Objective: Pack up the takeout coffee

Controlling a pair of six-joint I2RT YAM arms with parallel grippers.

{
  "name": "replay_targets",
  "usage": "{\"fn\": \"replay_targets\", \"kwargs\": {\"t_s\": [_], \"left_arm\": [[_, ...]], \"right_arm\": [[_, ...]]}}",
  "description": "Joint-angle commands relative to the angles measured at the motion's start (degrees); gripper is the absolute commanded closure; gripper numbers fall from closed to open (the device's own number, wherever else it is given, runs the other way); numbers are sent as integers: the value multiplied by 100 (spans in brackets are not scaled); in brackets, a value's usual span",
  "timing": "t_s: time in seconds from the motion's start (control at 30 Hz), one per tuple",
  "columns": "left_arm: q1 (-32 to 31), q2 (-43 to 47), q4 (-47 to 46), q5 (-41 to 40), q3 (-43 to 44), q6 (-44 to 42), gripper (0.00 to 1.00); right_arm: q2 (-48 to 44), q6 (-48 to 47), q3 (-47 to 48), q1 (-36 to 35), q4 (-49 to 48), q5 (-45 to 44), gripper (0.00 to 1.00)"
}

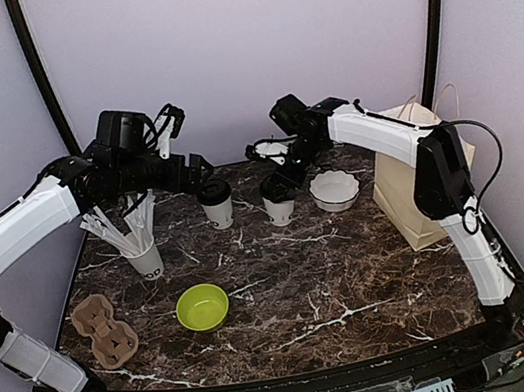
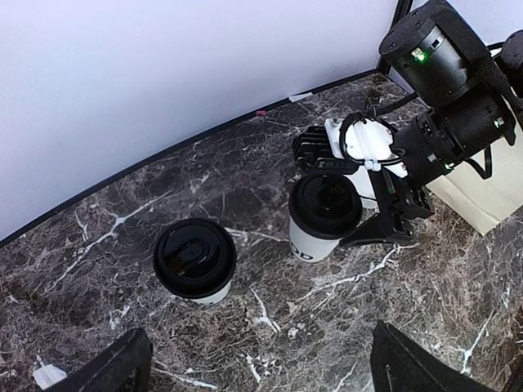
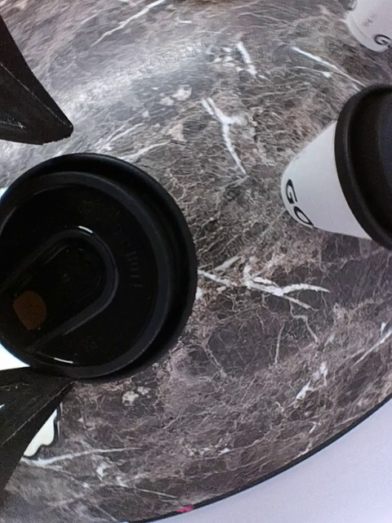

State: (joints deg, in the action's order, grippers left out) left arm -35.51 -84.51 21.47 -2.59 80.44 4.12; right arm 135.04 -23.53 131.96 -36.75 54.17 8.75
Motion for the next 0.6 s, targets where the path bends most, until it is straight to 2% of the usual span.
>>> {"fn": "replay_targets", "kwargs": {"t_s": [0.0,0.17,0.33,0.57], "left_arm": [[35,223,123,-49,-68,54,4],[36,202,172,11,35,96,5],[35,93,123,73,117,91,5],[40,-93,71,215,219,106,5]], "right_arm": [[-180,199,277,1,-175,166,1],[-911,191,200,6,-176,385,1],[-1935,-41,-306,140,-146,882,1],[-3428,-598,-1069,789,-26,1577,5]]}}
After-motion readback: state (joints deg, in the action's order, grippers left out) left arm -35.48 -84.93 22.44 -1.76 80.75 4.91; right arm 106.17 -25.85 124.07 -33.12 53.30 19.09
